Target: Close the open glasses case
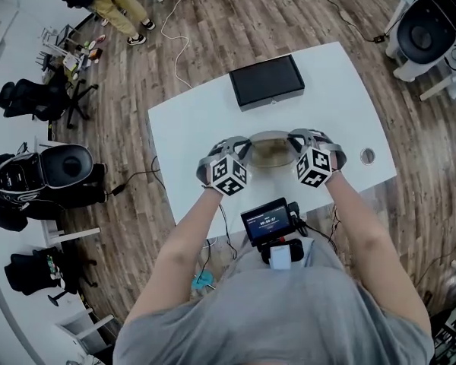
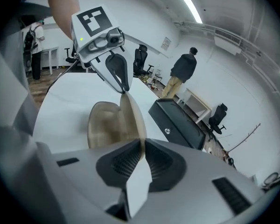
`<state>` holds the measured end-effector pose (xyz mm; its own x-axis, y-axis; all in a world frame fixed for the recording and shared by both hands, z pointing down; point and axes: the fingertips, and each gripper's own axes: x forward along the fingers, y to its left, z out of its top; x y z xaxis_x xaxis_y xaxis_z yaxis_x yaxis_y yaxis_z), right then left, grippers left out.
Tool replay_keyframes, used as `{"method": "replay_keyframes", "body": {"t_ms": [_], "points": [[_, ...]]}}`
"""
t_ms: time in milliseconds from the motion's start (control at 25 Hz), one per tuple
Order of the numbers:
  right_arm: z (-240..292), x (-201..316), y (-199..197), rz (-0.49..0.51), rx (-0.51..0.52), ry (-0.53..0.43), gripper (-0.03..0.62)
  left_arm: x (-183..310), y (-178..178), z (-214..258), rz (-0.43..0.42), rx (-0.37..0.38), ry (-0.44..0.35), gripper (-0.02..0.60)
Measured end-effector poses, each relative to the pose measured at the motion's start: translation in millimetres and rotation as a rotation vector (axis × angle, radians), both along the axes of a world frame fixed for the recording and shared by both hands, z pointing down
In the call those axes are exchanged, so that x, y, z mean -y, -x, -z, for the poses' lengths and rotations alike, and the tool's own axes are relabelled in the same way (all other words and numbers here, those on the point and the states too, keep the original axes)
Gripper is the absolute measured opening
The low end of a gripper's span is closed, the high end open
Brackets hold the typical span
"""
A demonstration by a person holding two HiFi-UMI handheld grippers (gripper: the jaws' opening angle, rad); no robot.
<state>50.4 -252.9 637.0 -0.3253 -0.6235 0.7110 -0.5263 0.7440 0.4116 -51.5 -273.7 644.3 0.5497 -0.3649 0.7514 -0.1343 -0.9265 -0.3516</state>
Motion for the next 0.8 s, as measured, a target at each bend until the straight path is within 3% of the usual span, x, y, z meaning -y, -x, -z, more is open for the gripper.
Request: {"method": "replay_keyframes", "body": {"t_ms": [280, 800], "points": [[-10, -18, 14, 0.136, -0.096, -0.071, 0.051, -26, 14, -17, 0.033, 0.024, -0.052, 0.046], [-18, -38, 20, 0.196, -0.163, -0.106, 0.052, -48, 21, -25, 0.046, 0.063, -0.089, 0.046]]}}
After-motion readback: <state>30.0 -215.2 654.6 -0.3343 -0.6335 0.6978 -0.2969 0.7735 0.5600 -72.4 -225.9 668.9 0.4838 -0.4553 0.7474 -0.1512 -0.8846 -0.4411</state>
